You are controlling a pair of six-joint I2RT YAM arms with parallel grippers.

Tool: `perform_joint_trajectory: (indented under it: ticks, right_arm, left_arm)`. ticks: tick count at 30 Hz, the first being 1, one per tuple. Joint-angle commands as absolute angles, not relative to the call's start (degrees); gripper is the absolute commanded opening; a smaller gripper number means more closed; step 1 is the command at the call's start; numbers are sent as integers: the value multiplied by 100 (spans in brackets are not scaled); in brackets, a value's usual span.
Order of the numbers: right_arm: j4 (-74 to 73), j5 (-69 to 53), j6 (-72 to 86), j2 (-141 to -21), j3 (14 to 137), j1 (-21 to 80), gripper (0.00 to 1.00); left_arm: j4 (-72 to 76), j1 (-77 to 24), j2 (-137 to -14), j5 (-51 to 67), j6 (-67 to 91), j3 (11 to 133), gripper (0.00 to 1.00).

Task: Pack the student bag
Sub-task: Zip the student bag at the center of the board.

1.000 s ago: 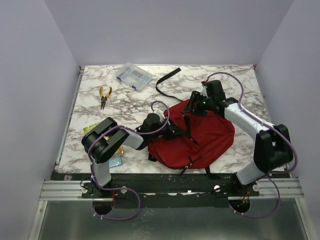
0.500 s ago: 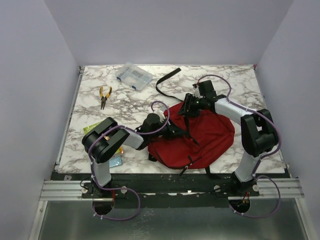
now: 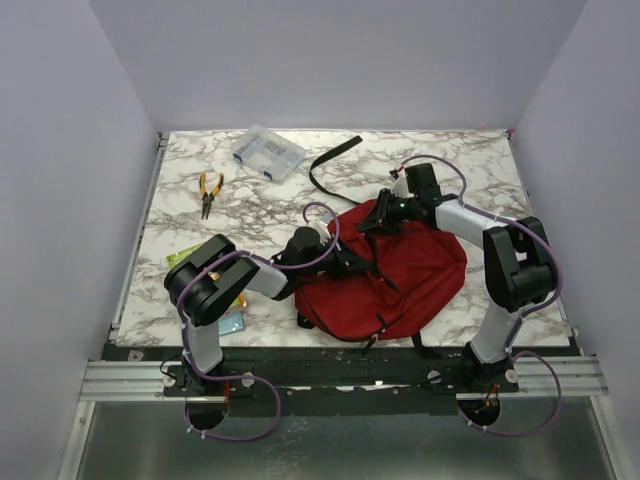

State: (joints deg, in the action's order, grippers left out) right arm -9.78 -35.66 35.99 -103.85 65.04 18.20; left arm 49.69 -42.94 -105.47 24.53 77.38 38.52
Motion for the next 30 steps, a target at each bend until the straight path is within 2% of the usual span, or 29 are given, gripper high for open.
perform_joint_trajectory:
  ticks: [1, 20, 30]
  right_arm:
    - [-769, -4104, 3627, -10224, 6341, 1727, 19]
    - [-264, -4604, 3720, -9971, 6164, 1712, 18]
    - [-284, -4255, 3332, -10001, 6150, 1720, 30]
  left_arm:
    - [5157, -4317, -10600, 2584, 7691, 3826, 0]
    - [5142, -4324, -10582, 2592, 7717, 3840, 0]
    - [5133, -4325, -10534, 2584, 7726, 3812, 0]
